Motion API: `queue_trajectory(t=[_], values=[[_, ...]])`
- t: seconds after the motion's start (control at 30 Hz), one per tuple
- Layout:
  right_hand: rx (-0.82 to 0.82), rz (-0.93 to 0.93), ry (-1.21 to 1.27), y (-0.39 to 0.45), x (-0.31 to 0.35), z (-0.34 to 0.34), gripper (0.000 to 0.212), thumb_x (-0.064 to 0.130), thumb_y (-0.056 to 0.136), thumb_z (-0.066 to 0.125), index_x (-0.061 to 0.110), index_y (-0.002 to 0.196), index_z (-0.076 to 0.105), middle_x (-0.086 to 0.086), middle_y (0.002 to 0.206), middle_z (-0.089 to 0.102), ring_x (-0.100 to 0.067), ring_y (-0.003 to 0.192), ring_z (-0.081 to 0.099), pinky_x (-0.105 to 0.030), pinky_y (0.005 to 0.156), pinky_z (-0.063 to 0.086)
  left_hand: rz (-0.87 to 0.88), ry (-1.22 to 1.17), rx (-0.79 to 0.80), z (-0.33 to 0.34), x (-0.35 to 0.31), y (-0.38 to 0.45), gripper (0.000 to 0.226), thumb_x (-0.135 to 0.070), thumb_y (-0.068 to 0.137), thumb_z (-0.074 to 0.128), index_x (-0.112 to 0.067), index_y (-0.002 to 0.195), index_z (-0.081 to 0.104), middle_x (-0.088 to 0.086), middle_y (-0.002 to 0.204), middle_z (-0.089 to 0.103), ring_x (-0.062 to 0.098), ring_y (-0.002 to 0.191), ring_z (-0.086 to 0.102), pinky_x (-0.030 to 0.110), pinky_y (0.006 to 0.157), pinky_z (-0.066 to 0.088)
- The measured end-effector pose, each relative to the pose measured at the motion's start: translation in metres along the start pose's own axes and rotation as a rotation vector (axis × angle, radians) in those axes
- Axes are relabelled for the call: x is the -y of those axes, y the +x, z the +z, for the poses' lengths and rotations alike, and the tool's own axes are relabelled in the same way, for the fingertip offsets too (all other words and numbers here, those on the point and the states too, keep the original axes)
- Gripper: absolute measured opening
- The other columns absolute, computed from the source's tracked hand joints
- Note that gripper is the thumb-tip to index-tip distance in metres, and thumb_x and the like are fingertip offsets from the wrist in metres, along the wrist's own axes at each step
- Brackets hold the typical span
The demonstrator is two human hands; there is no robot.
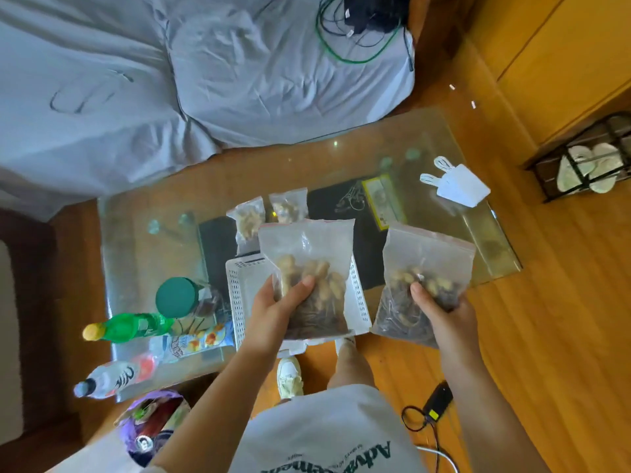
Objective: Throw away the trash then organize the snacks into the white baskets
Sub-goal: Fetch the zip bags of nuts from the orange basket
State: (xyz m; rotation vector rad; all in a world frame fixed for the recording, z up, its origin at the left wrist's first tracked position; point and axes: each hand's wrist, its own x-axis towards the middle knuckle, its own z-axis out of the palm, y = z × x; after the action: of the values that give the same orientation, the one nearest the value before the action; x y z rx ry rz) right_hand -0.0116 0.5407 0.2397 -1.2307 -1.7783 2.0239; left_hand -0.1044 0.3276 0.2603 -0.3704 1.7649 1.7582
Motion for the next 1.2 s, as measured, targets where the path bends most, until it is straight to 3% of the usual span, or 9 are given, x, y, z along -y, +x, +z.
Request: queue_trajectory(t=[0.27, 0.37, 0.43, 0.5, 0.6, 0.7, 0.77, 0.93, 1.2], values=[[0.061, 0.057, -0.164, 0.163, -0.011, 0.027, 0.036, 0.026, 0.075, 0.074, 0.023, 0.109, 0.061, 0.011, 0.099, 0.067, -0.006, 0.096, 0.062, -0.023, 0.076, 0.05, -0.044, -0.064, -0.122, 0.049, 0.002, 0.143, 0.034, -0.047, 0.069, 0.064, -0.029, 0.098, 0.063, -0.011, 0.085, 0.074, 0.008, 0.081, 0.071, 0.018, 0.064, 0.056], [0.074, 0.085, -0.212, 0.219, -0.034, 0.043, 0.034, 0.028, 0.074, 0.074, 0.028, 0.104, 0.059, 0.013, 0.098, 0.066, -0.006, 0.097, 0.061, -0.023, 0.08, 0.051, -0.07, -0.046, -0.172, 0.06, 0.021, 0.199, 0.04, -0.041, 0.08, 0.064, -0.02, 0.114, 0.06, 0.0, 0.099, 0.072, 0.016, 0.09, 0.07, 0.024, 0.072, 0.057], [0.1, 0.122, -0.223, 0.255, -0.055, 0.053, 0.03, 0.028, 0.075, 0.075, 0.029, 0.1, 0.06, 0.008, 0.1, 0.068, -0.013, 0.099, 0.064, -0.031, 0.084, 0.052, -0.072, 0.026, -0.189, 0.067, 0.038, 0.24, 0.046, -0.045, 0.081, 0.062, -0.018, 0.118, 0.056, 0.003, 0.105, 0.068, 0.019, 0.095, 0.067, 0.027, 0.077, 0.056], [0.107, 0.155, -0.221, 0.284, -0.075, 0.061, 0.029, 0.029, 0.074, 0.076, 0.028, 0.099, 0.06, 0.008, 0.099, 0.068, -0.013, 0.097, 0.065, -0.033, 0.085, 0.053, -0.078, 0.097, -0.186, 0.071, 0.054, 0.275, 0.043, -0.048, 0.079, 0.062, -0.021, 0.112, 0.056, 0.0, 0.101, 0.067, 0.015, 0.09, 0.067, 0.02, 0.07, 0.056], [0.106, 0.168, -0.235, 0.324, -0.101, 0.071, 0.03, 0.027, 0.074, 0.076, 0.024, 0.101, 0.061, 0.008, 0.096, 0.068, -0.011, 0.093, 0.065, -0.022, 0.073, 0.053, -0.094, 0.167, -0.177, 0.075, 0.078, 0.324, 0.03, -0.047, 0.083, 0.059, -0.026, 0.104, 0.054, -0.008, 0.09, 0.064, 0.005, 0.079, 0.064, 0.008, 0.055, 0.051], [0.111, 0.178, -0.267, 0.351, -0.122, 0.076, 0.021, 0.026, 0.075, 0.076, 0.028, 0.088, 0.059, 0.01, 0.092, 0.067, -0.011, 0.091, 0.065, -0.025, 0.074, 0.053, -0.158, 0.217, -0.209, 0.078, 0.098, 0.358, 0.044, -0.047, 0.087, 0.054, -0.016, 0.119, 0.05, -0.001, 0.101, 0.062, 0.014, 0.09, 0.063, 0.023, 0.074, 0.053], [0.12, 0.178, -0.341, 0.364, -0.134, 0.079, 0.022, 0.031, 0.074, 0.077, 0.029, 0.085, 0.058, 0.007, 0.095, 0.067, -0.01, 0.09, 0.065, -0.025, 0.073, 0.053, -0.189, 0.255, -0.229, 0.082, 0.109, 0.374, 0.047, -0.046, 0.089, 0.052, -0.015, 0.123, 0.048, 0.002, 0.106, 0.06, 0.018, 0.096, 0.061, 0.027, 0.079, 0.05], [0.112, 0.171, -0.447, 0.384, -0.153, 0.085, 0.043, 0.034, 0.071, 0.078, 0.012, 0.104, 0.061, -0.005, 0.104, 0.069, -0.023, 0.096, 0.066, -0.045, 0.09, 0.052, -0.314, 0.407, -0.228, 0.089, 0.127, 0.398, 0.043, -0.053, 0.088, 0.049, -0.015, 0.109, 0.051, 0.007, 0.098, 0.063, 0.027, 0.093, 0.063, 0.042, 0.087, 0.053], [0.104, 0.23, -0.447, 0.395, -0.16, 0.092, 0.042, 0.034, 0.07, 0.078, 0.014, 0.103, 0.06, -0.005, 0.103, 0.069, -0.025, 0.095, 0.066, -0.048, 0.091, 0.051, -0.353, 0.432, -0.164, 0.097, 0.134, 0.405, 0.045, -0.05, 0.089, 0.05, -0.015, 0.117, 0.051, 0.009, 0.107, 0.066, 0.027, 0.097, 0.064, 0.045, 0.093, 0.051]])
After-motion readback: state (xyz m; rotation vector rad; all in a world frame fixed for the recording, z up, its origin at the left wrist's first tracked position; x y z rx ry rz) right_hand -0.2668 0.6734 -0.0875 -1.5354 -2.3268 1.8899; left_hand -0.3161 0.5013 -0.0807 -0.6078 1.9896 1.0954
